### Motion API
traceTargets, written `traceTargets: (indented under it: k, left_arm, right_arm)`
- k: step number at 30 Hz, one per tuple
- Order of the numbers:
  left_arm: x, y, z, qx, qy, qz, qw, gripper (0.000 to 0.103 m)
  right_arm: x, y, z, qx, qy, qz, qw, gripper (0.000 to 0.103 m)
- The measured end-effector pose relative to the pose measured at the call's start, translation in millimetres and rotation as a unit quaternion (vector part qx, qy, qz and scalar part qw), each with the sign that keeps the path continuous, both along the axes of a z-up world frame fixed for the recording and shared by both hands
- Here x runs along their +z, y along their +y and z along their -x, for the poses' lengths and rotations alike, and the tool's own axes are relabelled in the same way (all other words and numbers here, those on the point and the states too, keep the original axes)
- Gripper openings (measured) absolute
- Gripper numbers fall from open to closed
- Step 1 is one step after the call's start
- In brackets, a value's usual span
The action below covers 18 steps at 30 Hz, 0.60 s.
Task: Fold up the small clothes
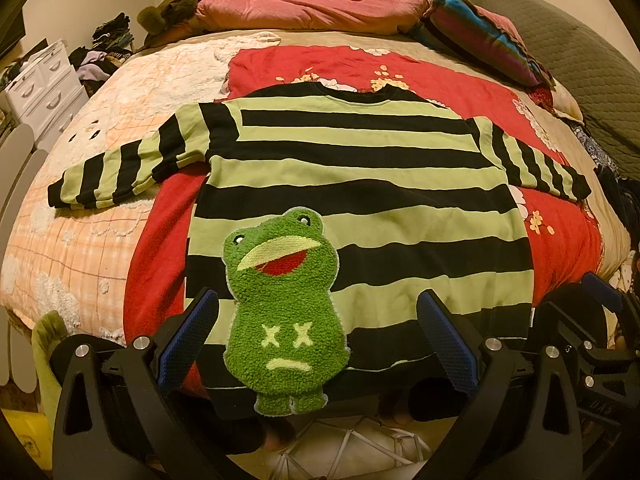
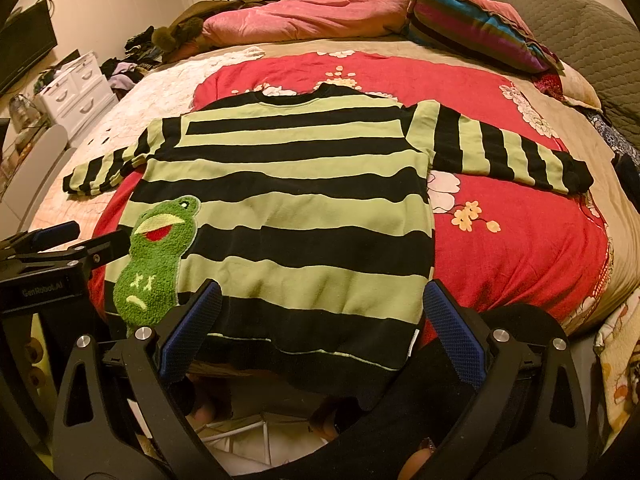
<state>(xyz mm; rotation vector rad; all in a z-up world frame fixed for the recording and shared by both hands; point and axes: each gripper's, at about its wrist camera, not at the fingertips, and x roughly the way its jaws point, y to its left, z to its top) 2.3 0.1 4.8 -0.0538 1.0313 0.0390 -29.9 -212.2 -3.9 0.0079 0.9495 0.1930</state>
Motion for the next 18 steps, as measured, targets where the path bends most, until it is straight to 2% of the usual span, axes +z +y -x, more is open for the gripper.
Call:
traceTargets:
  k: [10, 18]
  left_arm:
    - [-0.4, -1.1, -1.9, 0.001, 0.001, -0.002, 1.0, 0.099]
    - [-9.3, 6.1, -20.4, 0.01, 0.004, 0.0, 0.9999, 0.099]
  right_arm:
    - [0.2, 1.4, -2.3, 0.002, -0.002, -0.001, 1.0, 0.095]
    - [3.0, 5.6, -19.6, 0.006, -0.01, 0.0, 1.0, 0.095]
